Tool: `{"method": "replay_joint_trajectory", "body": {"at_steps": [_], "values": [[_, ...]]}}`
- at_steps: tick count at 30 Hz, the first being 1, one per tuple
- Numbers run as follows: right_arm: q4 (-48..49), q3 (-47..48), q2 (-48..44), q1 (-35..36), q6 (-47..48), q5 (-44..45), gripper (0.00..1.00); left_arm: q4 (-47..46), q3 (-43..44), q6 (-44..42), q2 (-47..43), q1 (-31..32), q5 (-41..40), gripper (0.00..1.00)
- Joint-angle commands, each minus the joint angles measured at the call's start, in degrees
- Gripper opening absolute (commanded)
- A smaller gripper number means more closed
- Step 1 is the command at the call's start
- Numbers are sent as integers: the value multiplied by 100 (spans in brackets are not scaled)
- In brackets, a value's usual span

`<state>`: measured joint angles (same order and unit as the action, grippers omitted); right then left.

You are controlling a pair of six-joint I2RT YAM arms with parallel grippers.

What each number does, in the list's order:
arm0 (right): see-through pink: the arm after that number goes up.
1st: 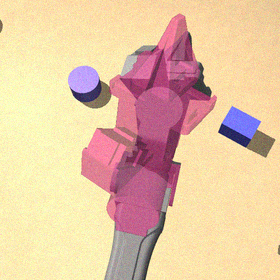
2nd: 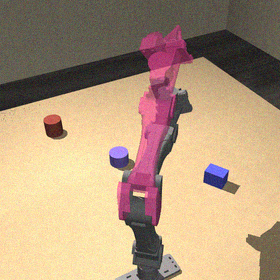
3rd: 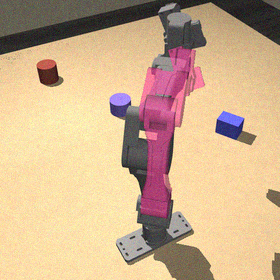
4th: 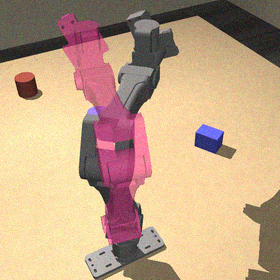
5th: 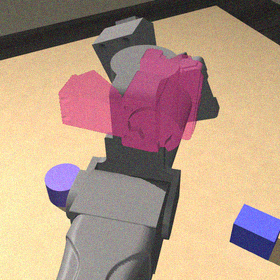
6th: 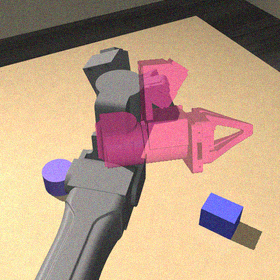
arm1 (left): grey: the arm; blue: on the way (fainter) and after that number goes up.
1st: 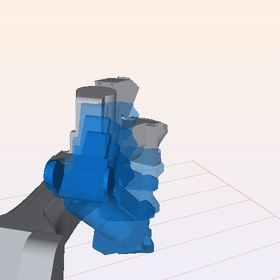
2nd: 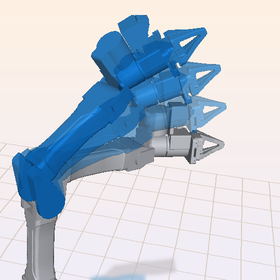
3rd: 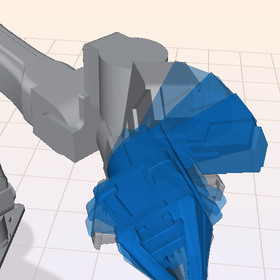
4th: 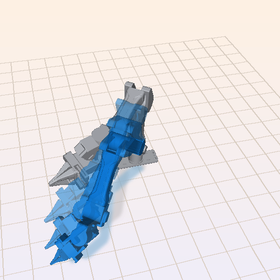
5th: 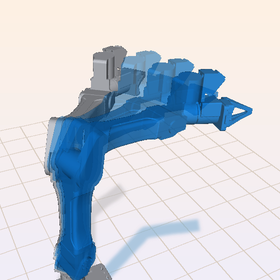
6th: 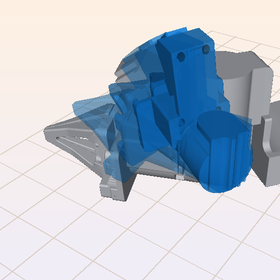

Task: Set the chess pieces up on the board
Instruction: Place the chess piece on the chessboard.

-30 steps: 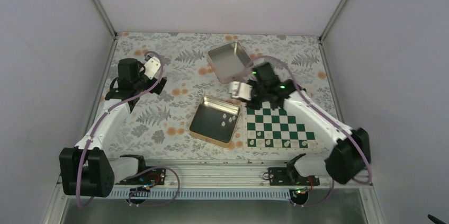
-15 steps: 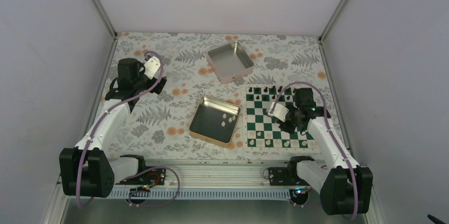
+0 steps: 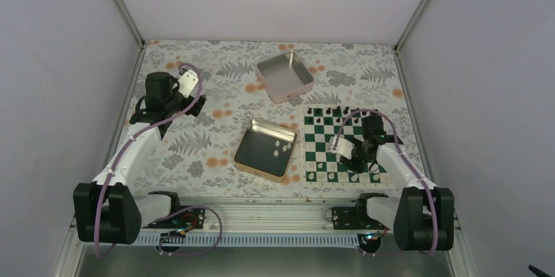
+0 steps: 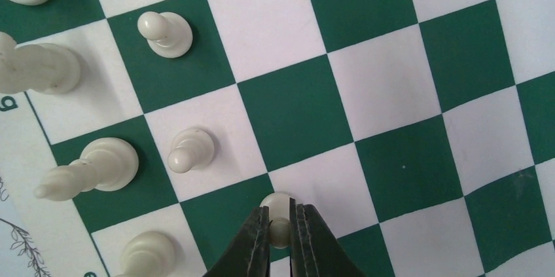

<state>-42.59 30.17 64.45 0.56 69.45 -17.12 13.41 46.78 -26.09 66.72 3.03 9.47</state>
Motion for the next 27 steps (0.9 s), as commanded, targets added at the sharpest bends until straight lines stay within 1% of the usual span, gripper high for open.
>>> {"method": "replay_joint_trajectory", "body": {"at_steps": [1, 14, 20, 27], "values": [[11, 13, -48, -81, 216, -94, 7, -47, -12, 33, -28, 15, -15, 100], [-618, 37, -436, -126, 500, -232, 5, -41, -3, 25, -4, 15, 22, 100], [-730, -11, -312, -124, 607, -193, 5, -40, 10, 29, 17, 16, 33, 100], [-602, 10, -97, -125, 631, -186, 5, -23, 13, 33, 17, 14, 3, 100]]}}
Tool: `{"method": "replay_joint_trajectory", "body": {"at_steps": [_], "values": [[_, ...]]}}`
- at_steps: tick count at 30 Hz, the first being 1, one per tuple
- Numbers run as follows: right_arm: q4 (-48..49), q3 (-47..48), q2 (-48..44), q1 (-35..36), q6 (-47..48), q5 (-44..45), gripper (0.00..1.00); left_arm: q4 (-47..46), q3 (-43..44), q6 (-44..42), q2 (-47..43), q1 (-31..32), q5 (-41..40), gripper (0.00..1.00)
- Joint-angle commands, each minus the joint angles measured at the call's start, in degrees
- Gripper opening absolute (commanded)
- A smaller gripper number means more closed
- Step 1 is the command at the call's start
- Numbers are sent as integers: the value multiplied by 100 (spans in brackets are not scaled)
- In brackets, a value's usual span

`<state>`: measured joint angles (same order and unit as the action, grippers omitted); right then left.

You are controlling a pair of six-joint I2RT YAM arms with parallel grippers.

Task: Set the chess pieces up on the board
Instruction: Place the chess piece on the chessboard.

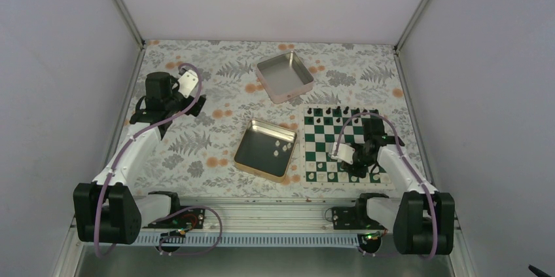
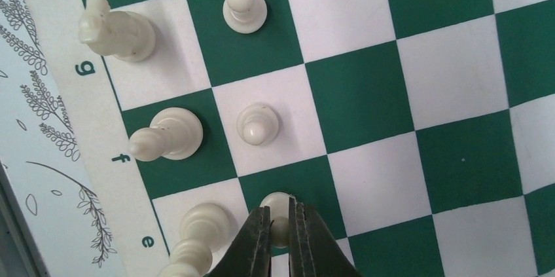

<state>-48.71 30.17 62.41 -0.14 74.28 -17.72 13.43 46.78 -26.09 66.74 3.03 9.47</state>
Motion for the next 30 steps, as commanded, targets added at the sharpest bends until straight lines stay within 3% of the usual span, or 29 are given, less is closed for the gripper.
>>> {"method": "replay_joint_trajectory", "body": {"at_steps": [1, 30], "values": [[15, 13, 155, -56, 148, -120, 5, -26, 14, 35, 18, 20, 6, 100], [283, -16, 404, -56, 38, 55, 9, -29, 24, 25, 65, 14, 20, 100]]}}
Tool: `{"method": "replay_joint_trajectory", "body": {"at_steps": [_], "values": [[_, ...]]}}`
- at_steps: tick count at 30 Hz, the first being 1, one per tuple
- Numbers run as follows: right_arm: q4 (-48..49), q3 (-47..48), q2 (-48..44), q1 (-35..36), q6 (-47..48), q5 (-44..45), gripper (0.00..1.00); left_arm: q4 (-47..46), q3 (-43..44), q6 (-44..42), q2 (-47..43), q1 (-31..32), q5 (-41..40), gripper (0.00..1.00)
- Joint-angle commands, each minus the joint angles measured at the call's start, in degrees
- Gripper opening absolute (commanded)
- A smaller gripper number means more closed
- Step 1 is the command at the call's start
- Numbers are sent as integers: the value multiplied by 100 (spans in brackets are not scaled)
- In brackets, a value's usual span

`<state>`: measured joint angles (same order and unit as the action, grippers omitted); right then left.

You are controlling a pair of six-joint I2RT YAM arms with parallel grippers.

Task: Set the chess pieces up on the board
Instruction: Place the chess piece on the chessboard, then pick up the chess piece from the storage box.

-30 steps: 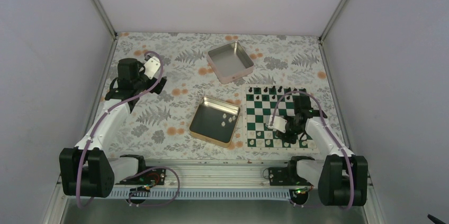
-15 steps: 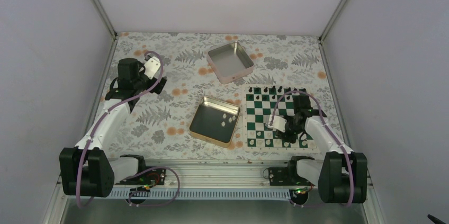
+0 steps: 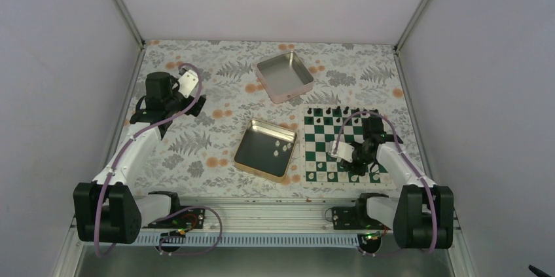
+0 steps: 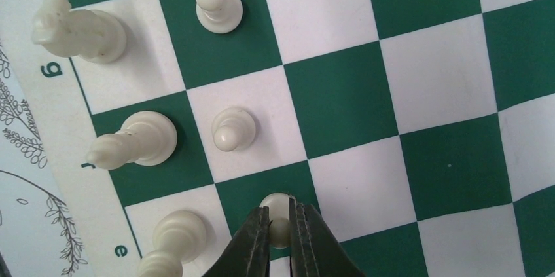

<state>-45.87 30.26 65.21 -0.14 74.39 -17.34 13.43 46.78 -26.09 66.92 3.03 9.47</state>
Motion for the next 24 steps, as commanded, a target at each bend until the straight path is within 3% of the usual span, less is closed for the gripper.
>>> {"method": "replay_joint_trajectory", "body": {"at_steps": [1, 4, 7, 12, 19, 24], "values": [[22, -16, 131, -56, 27, 25, 12, -26, 24, 25, 46, 14, 20, 100], [99, 12, 52, -56, -14, 25, 34, -25, 14, 25, 42, 16, 15, 100], [146, 92, -143, -56, -51, 27, 44, -40, 14, 25, 36, 20, 2, 100], [-184, 757, -293, -54, -47, -274, 45, -36, 24, 25, 44, 18, 6, 100], [-715, 2139, 416, 130, -108, -841, 37, -36, 17, 29, 25, 14, -7, 100], [-610, 2942, 1062, 1166, -685, -875, 33, -30, 24, 30, 10, 16, -6, 100]]}}
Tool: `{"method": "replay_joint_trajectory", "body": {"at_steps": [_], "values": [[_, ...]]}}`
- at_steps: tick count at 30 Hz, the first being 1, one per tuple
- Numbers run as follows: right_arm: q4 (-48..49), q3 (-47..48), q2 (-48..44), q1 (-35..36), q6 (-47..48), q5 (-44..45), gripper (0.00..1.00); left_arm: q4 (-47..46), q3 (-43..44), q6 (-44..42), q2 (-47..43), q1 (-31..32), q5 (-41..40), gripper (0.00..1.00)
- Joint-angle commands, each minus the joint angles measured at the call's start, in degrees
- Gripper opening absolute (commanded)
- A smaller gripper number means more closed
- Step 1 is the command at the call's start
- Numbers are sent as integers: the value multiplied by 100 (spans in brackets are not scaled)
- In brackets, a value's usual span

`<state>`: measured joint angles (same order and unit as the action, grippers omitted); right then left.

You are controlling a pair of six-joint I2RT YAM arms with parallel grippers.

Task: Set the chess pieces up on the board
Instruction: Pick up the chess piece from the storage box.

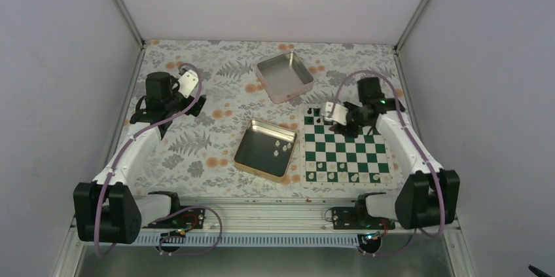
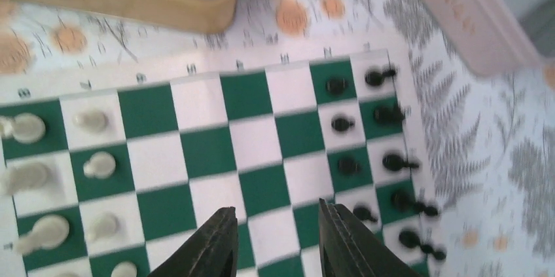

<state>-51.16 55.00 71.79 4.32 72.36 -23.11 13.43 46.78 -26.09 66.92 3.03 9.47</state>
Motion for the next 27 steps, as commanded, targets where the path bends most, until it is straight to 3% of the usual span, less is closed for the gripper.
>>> {"method": "replay_joint_trajectory", "body": {"at_steps": [1, 7, 12, 16, 27], "values": [[-20, 631, 540, 1020, -637, -246, 33, -35, 24, 33, 12, 15, -7, 100], [293, 1308, 1433, 2569, -1334, -131, 28, -38, 15, 25, -3, 14, -30, 100], [638, 1482, 2177, 3402, -1608, 279, 24, -18, 19, 33, -1, 14, 5, 100], [653, 1607, 2736, 3666, -1656, 472, 21, -28, 9, 29, -11, 19, 20, 100], [558, 1527, 3171, 3976, -1681, 717, 18, -47, -3, 25, -15, 21, 73, 100]]}}
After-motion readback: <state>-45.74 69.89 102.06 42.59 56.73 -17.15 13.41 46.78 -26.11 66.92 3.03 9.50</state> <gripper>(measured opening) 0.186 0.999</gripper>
